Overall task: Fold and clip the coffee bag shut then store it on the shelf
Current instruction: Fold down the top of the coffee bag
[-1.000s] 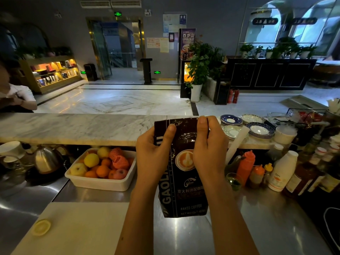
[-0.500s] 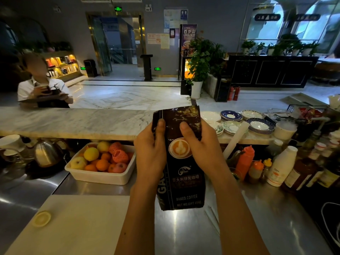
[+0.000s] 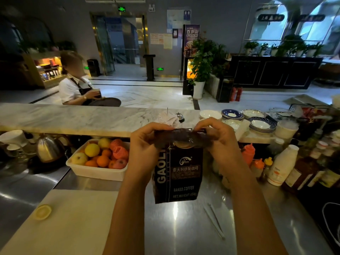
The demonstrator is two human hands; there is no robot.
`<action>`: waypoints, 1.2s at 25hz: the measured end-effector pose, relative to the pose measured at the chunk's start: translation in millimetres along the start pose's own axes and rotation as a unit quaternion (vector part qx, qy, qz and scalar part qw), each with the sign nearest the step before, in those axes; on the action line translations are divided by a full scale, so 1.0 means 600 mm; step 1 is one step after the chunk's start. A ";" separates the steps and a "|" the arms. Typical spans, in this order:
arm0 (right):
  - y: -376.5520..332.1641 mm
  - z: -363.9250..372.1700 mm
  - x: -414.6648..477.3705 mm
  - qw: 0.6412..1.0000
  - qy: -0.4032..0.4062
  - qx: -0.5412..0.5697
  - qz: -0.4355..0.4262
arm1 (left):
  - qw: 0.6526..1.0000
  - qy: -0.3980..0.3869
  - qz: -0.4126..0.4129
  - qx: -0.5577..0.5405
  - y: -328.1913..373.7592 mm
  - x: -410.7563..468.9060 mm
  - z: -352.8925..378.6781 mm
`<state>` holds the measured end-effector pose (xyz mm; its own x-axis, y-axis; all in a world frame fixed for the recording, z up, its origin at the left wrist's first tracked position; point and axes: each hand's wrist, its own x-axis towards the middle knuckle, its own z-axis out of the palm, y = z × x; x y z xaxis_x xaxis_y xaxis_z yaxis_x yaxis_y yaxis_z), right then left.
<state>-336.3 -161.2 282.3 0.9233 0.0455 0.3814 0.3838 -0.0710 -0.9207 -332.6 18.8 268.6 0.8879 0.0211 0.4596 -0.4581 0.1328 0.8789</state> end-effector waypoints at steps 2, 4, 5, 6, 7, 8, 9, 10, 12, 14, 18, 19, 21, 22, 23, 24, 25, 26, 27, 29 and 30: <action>0.010 0.002 0.003 0.997 0.047 0.056 0.012 | 0.999 -0.054 -0.003 0.009 0.002 0.004 -0.004; 0.017 0.002 0.008 0.994 0.070 0.075 0.024 | 0.993 -0.110 -0.035 0.006 0.000 0.011 -0.013; 0.016 -0.001 0.010 0.995 0.069 0.066 0.021 | 0.990 -0.127 -0.065 -0.017 0.003 0.013 -0.017; 0.017 -0.004 0.012 0.997 0.067 0.047 0.013 | 0.986 -0.133 -0.094 -0.044 0.005 0.014 -0.018; 0.015 -0.006 0.014 0.998 0.067 0.013 -0.001 | 0.985 -0.131 -0.107 -0.045 0.007 0.014 -0.016; 0.015 -0.007 0.015 0.996 0.076 -0.034 -0.019 | 0.988 -0.119 -0.099 -0.016 0.007 0.012 -0.011; 0.014 -0.007 0.014 0.993 0.086 -0.074 -0.038 | 0.992 -0.095 -0.073 0.039 0.005 0.010 -0.004; 0.013 -0.006 0.013 0.990 0.096 -0.091 -0.051 | 0.993 -0.075 -0.054 0.068 0.005 0.008 0.004; 0.011 0.001 0.007 0.989 0.112 -0.064 -0.072 | 0.994 -0.038 -0.032 0.098 0.006 0.008 0.018; 0.012 0.006 0.001 0.992 0.102 0.059 -0.045 | 0.994 0.006 -0.019 0.103 0.008 0.010 0.022; 0.005 0.012 0.007 0.994 0.072 -0.085 0.012 | 0.997 0.015 -0.019 0.077 0.003 0.007 0.028; 0.005 0.020 0.007 0.982 0.084 -0.170 -0.004 | 0.997 0.020 -0.017 0.067 0.002 0.003 0.032; 0.001 0.042 0.009 0.962 0.144 -0.228 -0.042 | 0.996 0.056 -0.010 0.067 -0.003 0.000 0.040; -0.001 0.052 0.008 0.958 0.168 -0.228 -0.054 | 0.994 0.077 -0.006 0.079 -0.005 -0.002 0.045; -0.001 0.058 0.008 0.954 0.177 -0.230 -0.067 | 0.991 0.097 -0.005 0.091 -0.006 -0.003 0.050; -0.002 0.062 0.007 0.953 0.178 -0.232 -0.082 | 0.988 0.112 -0.004 0.102 -0.008 -0.004 0.052; -0.002 0.064 0.007 0.952 0.177 -0.233 -0.095 | 0.986 0.123 -0.001 0.112 -0.007 -0.002 0.053; -0.004 0.065 0.007 0.950 0.178 -0.231 -0.109 | 0.984 0.130 0.005 0.123 -0.007 0.001 0.053; -0.007 0.066 0.007 0.949 0.184 -0.224 -0.124 | 0.983 0.132 0.017 0.130 -0.004 0.004 0.053; -0.013 0.066 0.009 0.951 0.192 -0.195 -0.145 | 0.981 0.124 0.049 0.143 0.005 0.012 0.053; -0.013 0.065 0.012 0.953 0.194 -0.180 -0.144 | 0.979 0.121 0.065 0.152 0.010 0.016 0.053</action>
<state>-333.0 -121.4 289.0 0.6873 -0.2530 0.6809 0.5384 -0.4518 -0.7113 -328.5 -11.8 282.5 0.7885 0.2573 0.5587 -0.5268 -0.1862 0.8293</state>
